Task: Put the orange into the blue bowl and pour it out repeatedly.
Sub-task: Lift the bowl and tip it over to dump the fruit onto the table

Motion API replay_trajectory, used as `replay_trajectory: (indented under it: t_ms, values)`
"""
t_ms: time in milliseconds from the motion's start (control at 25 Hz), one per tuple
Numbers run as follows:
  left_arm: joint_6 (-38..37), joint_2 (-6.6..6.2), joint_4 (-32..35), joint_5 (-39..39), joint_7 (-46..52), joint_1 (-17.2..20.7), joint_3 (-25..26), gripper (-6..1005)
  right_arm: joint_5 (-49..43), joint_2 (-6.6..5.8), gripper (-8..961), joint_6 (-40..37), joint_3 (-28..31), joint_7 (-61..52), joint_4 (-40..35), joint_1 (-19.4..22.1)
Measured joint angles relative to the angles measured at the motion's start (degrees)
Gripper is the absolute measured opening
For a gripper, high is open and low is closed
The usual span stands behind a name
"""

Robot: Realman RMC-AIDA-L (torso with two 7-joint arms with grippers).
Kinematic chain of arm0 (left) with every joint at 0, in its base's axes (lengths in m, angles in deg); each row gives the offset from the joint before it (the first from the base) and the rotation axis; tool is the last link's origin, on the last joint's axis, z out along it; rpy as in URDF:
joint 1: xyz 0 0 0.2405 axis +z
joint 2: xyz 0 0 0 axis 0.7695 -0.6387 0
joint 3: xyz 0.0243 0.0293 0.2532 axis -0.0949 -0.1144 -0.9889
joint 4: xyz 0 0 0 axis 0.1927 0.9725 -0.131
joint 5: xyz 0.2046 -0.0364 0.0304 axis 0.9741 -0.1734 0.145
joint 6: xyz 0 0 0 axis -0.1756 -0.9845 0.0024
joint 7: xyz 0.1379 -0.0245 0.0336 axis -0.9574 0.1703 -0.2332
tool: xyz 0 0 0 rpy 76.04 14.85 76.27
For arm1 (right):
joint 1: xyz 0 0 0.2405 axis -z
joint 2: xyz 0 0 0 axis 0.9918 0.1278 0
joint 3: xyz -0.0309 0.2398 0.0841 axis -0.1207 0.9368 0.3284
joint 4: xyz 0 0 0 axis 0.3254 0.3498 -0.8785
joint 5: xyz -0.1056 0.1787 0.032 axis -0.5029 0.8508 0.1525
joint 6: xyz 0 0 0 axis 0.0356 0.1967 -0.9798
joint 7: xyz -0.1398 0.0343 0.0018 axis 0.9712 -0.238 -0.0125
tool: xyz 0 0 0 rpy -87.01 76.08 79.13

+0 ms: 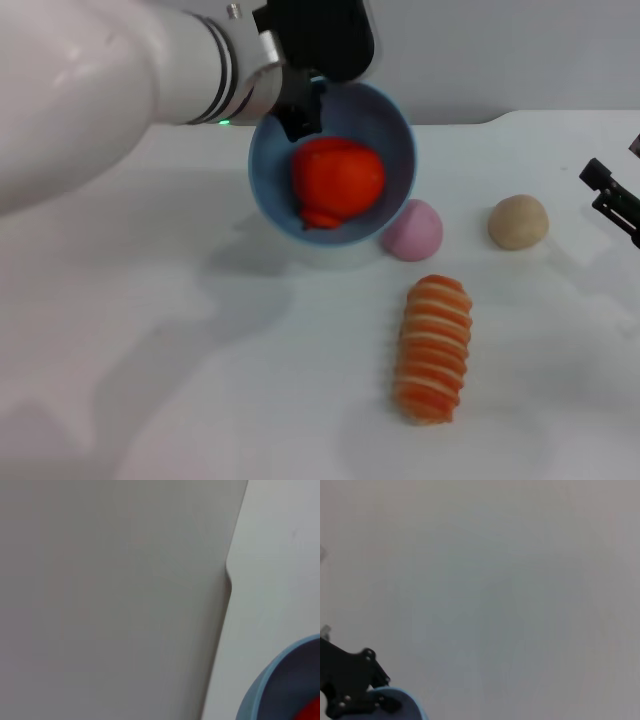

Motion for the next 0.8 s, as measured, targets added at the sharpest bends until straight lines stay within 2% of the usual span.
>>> replay_trajectory:
  t_ms: [240,360,800]
  values:
    - [11.72,0.14,7.97,0.13,-10.74,9.91,-3.73,0,0.19,0.08,777,0.26,0.8,1.25,0.65,-0.27]
    - [18.34,0.19,8.99,0.16,-16.54,13.94,-5.64,0,0.28,0.13,777,0.34,1.33,1.29,0.84,-0.36]
    - [35.09,0.37,6.19,0.11,-35.98,22.06,-12.41,0,0.31,0.03,777,0.87,3.79,1.35,2.19,-1.14]
